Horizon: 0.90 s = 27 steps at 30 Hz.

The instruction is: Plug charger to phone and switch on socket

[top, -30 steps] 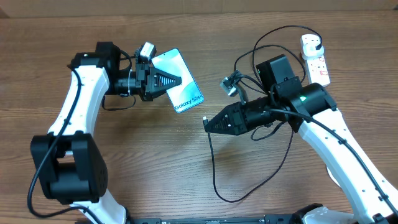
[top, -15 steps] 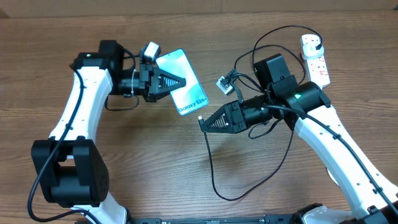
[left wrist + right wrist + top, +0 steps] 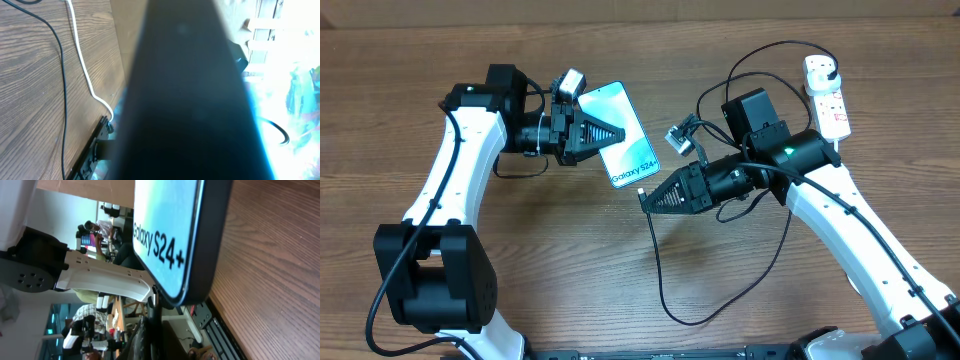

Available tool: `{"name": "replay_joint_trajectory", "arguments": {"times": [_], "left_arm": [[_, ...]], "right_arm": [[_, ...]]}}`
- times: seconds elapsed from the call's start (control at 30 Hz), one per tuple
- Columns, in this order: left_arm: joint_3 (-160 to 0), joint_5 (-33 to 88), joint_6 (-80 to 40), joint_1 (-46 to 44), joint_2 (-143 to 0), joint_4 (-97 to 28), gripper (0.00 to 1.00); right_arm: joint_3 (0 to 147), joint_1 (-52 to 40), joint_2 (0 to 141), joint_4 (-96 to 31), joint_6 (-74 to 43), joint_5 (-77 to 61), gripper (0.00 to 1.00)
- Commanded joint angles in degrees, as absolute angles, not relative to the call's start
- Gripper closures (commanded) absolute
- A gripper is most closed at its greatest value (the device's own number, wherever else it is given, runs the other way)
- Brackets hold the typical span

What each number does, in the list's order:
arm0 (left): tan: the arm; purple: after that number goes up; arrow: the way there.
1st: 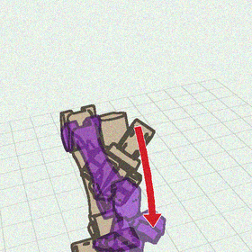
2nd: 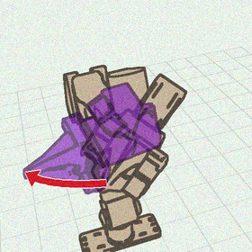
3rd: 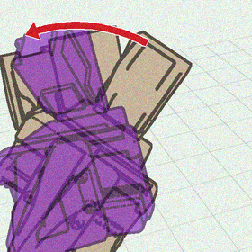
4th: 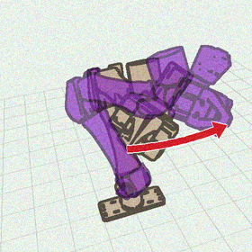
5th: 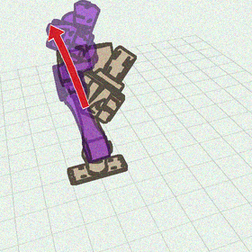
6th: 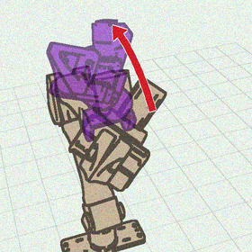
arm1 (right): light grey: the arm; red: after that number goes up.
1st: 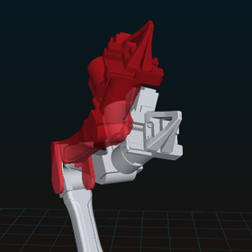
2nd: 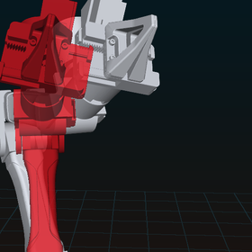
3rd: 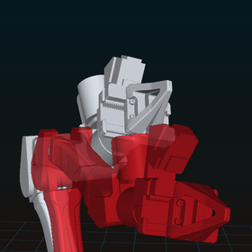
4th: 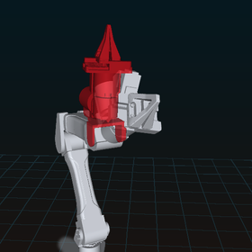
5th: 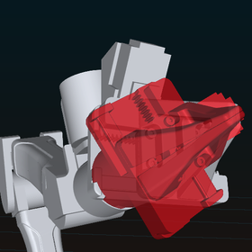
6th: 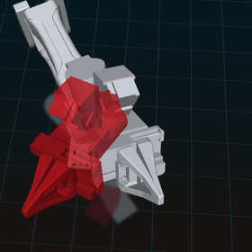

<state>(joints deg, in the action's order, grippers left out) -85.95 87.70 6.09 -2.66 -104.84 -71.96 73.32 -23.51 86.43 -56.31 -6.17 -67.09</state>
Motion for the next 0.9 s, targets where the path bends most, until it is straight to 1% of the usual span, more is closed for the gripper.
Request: {"name": "replay_joint_trajectory", "arguments": {"times": [0.0,0.1,0.87], "left_arm": [[-87.7,90.7,5.9,-2.6,-103.0,-71.7,0.96],[-87.7,90.7,5.9,-2.6,-103.0,-71.7,0.96],[-87.7,90.7,5.5,-2.7,-103.0,-72.2,0.96]], "right_arm": [[72.9,-23.5,86.5,-55.3,-4.7,-68.9,0.96],[72.9,-23.5,86.5,-54.5,-4.7,-70.7,0.96],[72.9,-23.5,86.6,-53.8,-5.1,-69.5,0.96]]}}
